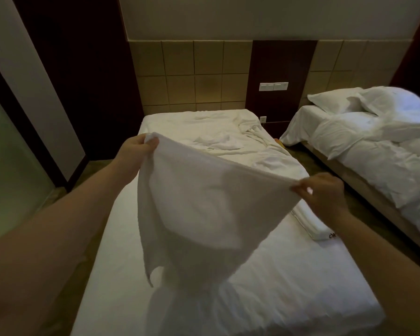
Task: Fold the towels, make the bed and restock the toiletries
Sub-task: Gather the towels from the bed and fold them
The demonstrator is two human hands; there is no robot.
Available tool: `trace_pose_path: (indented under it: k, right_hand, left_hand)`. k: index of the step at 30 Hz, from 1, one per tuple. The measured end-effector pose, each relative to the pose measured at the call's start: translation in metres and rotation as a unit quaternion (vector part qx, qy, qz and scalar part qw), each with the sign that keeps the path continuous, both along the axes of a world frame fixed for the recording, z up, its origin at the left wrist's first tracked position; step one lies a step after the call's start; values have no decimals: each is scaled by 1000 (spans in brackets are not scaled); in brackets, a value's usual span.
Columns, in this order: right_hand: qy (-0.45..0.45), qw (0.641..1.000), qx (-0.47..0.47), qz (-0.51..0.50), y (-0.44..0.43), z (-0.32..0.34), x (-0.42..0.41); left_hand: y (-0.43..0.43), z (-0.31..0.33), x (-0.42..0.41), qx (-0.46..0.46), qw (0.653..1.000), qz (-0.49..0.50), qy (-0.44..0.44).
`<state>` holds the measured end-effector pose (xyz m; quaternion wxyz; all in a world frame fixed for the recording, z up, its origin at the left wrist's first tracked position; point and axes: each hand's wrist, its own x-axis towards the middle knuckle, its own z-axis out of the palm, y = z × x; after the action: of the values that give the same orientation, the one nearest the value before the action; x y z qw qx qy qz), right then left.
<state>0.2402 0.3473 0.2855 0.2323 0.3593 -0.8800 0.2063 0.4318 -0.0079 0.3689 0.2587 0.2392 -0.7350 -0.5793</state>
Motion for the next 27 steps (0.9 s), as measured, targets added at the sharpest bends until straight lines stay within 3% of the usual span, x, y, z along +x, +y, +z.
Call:
trace_pose_path:
  k: [2,5,7,14,20,24,27]
  right_hand:
    - [-26,998,-59,-1,-14,26,-1]
    - [21,995,-92,22,-32,54,-11]
    - [5,990,-140,18,-39,71,-22]
    - [-20,992,-121,32,-44,101,-79]
    - [-97,990,-104,11,-60,111,-179]
    - [-146,985,-93,-22,-87,121,-258]
    - [-75,991,-107,-17,-93,137,-287]
  left_hand:
    - [-11,-1,1,4,1000,3,15]
    - [-23,-3,-2,19,999,1,26]
    - [-30,-2,-10,40,999,-7,32]
    - [-47,-7,-72,40,999,-7,3]
    - [-59,4,-157,28,998,38,-40]
    - [-60,20,-217,85,994,66,17]
    - [-66,34,-243,97,990,58,87]
